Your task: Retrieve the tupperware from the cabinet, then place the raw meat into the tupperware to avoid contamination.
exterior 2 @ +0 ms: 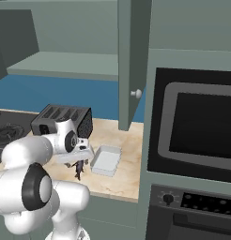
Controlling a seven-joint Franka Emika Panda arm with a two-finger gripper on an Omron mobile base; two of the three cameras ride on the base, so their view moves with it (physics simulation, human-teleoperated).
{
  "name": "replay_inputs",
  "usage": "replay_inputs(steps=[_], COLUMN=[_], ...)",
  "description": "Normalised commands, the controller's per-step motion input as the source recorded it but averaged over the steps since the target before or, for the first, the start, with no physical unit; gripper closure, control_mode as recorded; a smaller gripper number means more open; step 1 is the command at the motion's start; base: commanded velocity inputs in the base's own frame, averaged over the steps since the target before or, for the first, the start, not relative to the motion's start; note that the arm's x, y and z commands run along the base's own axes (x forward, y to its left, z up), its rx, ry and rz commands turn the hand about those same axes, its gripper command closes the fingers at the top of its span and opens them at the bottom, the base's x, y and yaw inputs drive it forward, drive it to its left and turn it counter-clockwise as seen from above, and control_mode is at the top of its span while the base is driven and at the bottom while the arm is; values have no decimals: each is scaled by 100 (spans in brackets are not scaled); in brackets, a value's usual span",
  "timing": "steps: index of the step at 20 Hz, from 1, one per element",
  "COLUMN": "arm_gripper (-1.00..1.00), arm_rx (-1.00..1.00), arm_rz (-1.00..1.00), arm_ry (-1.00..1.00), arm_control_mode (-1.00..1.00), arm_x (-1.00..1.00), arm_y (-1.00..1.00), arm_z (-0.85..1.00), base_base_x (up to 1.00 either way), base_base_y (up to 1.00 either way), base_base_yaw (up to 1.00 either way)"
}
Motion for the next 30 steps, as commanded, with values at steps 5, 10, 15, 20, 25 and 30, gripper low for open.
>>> replay_inputs(steps=[5,10,15,20,25,30], arm_gripper=[-100,-100,100,100,100,100], arm_rx=[0,0,0,0,0,0], arm_rz=[0,0,0,0,0,-3], arm_ry=[0,0,0,2,0,0], arm_control_mode=[-100,-100,-100,-100,-100,-100], arm_x=[0,1,0,0,-4,-16], arm_y=[2,-2,2,1,0,0], arm_z=[-17,-27,-28,-15,10,27], base_base_x=[0,0,0,0,0,0], base_base_y=[0,0,0,0,0,0], base_base_yaw=[0,0,0,0,0,0])
